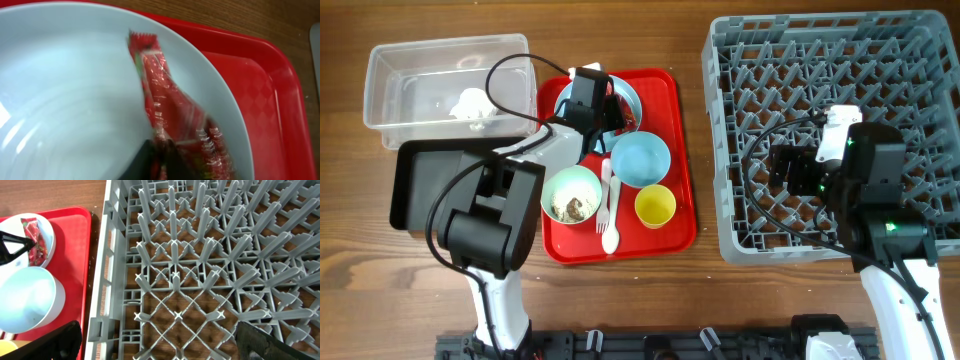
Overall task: Sort waste into correct bins and load items into the dishwasher rack
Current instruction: 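Grasp the tissue and red wrapper from the plate with left gripper, drop into clear bin, then grasp the green bowl with left gripper and tip scraps onto black tray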
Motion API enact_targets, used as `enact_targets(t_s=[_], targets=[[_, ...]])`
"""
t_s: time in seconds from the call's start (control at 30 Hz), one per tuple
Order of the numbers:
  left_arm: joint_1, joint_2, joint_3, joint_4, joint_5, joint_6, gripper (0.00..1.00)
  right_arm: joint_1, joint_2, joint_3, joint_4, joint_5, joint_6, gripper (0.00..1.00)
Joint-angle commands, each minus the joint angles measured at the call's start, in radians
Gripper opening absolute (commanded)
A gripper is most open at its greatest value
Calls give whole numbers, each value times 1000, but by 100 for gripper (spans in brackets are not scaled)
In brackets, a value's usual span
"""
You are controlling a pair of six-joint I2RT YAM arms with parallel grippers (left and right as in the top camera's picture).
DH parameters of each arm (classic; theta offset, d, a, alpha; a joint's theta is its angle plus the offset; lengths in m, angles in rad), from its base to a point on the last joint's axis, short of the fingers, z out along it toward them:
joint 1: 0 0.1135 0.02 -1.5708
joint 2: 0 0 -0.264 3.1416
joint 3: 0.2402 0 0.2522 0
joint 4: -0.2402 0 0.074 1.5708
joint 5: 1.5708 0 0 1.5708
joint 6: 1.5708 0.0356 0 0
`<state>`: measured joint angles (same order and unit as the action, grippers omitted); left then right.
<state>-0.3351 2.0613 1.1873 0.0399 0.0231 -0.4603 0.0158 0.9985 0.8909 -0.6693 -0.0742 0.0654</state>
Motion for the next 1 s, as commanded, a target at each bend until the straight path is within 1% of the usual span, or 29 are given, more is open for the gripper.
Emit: enact_targets(t_s=[0.0, 0.07, 0.13, 0.17, 0.23, 0.27, 0.33, 0.43, 0.47, 0.5, 0.53, 0.57, 0.6, 0.63, 0.67, 0.7, 0.73, 0.77, 0.8, 0.87, 0.93, 0.97], targets=[[-3, 18, 8, 5, -36, 0, 4, -3, 0, 22, 2, -6, -10, 100], [5, -27, 8, -24, -42, 23, 4, -3, 0, 22, 2, -5, -11, 100], [41, -132, 9, -92, -47, 61, 4, -3, 0, 22, 2, -5, -11, 100], [63, -175, 9, -117, -48, 60, 4, -3, 0, 22, 2, -5, -11, 100], [148, -299, 9, -181, -47, 60, 4, -3, 0, 22, 2, -5, -11, 100], [222, -375, 9, -204, -48, 60, 4, -3, 0, 22, 2, -5, -11, 100], [315, -428, 9, -220, -47, 60, 4, -3, 0, 22, 2, -5, -11, 100], [417, -420, 9, -256, -48, 60, 4, -3, 0, 22, 2, -5, -10, 100], [451, -401, 9, -267, -47, 60, 13, -3, 0, 22, 2, -5, -11, 100], [470, -385, 9, -270, -47, 60, 43, -3, 0, 22, 2, -5, -11, 100], [480, -378, 9, -271, -47, 62, 56, -3, 0, 22, 2, -6, -11, 100], [480, -386, 9, -275, -47, 68, 61, -3, 0, 22, 2, -5, -11, 100], [475, -414, 9, -302, -47, 67, 62, -3, 0, 22, 2, -5, -11, 100], [463, -449, 9, -347, -47, 67, 65, -3, 0, 22, 2, -6, -11, 100], [451, -475, 9, -390, -47, 67, 70, -3, 0, 22, 2, -6, -11, 100], [418, -524, 9, -489, -47, 60, 75, -3, 0, 22, 2, -6, -11, 100], [365, -563, 9, -617, -47, 60, 85, -3, 0, 22, 2, -6, -11, 100], [279, -584, 9, -775, -46, 59, 100, -3, 0, 22, 2, -6, -11, 100], [203, -581, 8, -883, -41, 52, 100, -3, 0, 22, 2, -6, -11, 100], [111, -565, 7, -962, -17, 14, 100, -3, 0, 22, 2, -6, -10, 100], [28, -541, 3, -981, -5, 14, 99, -3, 0, 22, 2, -6, -10, 100], [-31, -521, -8, -979, -6, 14, 95, -3, 0, 22, 2, -6, -10, 100]])
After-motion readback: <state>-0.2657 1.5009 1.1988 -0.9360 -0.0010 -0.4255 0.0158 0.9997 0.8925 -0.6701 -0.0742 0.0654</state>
